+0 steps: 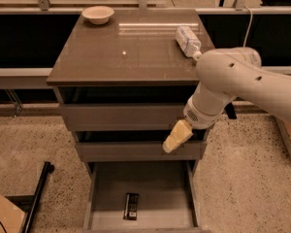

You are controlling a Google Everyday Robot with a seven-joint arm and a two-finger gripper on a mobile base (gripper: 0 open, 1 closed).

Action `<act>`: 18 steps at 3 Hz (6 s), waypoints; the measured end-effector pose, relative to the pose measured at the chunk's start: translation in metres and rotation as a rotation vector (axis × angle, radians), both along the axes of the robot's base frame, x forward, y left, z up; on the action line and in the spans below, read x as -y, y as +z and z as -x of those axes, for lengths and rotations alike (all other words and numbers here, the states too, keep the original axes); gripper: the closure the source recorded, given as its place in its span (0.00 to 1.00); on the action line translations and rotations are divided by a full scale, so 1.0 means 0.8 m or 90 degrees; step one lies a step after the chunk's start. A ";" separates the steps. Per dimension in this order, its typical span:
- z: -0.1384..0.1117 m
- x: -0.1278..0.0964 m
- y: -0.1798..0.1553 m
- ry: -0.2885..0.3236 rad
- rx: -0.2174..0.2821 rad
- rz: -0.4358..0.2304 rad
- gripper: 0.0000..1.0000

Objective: Pick rxbar chocolate from bottom drawer and place on counter

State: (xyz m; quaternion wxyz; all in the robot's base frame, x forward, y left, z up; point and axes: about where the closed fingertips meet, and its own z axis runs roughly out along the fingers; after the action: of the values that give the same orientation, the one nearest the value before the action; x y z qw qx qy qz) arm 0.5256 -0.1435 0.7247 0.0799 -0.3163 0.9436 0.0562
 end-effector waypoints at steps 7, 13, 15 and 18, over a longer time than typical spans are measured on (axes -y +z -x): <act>-0.003 -0.041 -0.219 -0.281 -0.223 -0.060 0.00; 0.024 -0.153 -0.365 -0.298 -0.304 -0.175 0.00; 0.024 -0.207 -0.406 -0.271 -0.249 -0.226 0.00; 0.015 -0.253 -0.474 -0.356 -0.223 -0.168 0.00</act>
Offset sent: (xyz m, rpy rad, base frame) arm 0.0053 -0.0127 -0.0144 -0.0087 0.0837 -0.0786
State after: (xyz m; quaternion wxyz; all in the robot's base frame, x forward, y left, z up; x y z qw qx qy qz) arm 0.5136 0.0585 0.3452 -0.0306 -0.0184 0.9778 0.2066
